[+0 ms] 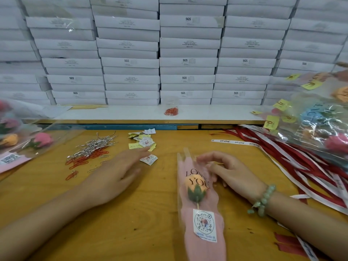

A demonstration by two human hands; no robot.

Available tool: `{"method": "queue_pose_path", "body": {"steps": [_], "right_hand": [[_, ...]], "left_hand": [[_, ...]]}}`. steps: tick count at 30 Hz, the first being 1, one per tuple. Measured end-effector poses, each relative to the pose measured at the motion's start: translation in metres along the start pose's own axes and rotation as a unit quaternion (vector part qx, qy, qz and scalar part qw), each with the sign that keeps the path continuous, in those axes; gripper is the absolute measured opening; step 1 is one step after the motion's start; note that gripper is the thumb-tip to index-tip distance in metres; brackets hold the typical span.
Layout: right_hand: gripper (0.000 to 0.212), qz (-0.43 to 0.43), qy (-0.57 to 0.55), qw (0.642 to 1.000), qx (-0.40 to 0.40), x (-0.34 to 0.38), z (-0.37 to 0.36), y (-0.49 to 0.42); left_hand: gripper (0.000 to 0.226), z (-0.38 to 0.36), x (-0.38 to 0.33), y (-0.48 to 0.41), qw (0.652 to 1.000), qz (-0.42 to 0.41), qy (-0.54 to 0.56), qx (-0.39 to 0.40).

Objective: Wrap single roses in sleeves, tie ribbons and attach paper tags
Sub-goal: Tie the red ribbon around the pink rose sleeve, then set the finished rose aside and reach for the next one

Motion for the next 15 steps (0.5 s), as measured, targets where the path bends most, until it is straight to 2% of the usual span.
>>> {"method": "queue_pose_path", "body": {"steps": [2,10,15], "right_hand": [[0.024,-0.002,0.0,1.0,0.002,0.0,0.0,0.0],[0.024,0.001,-0.021,1.0,0.01,0.0,-0.001,0.0],[0.032,-0.012,-0.03,0.999,-0.019,-0.004,0.004,-0.002]], "left_hand": [[0.048,-0.01,0.008,0.001,1.0,0.007,-0.001,0.026],[0.03,-0.004,0.008,-0.003,0.999,-0.005,-0.053,-0.007],[0.033,0.0,-0.002,-0.004,0.993,-0.033,-0.116,-0.002]]}}
Point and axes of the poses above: each hand's wrist, its own y-axis away from the middle knuckle, its own z-axis out of the back of the hand, x = y × z, the point moved 7 cm from there along -y, towards the middle knuckle, and after that the axes turned 15 degrees about -z, right-handed, at the moved point
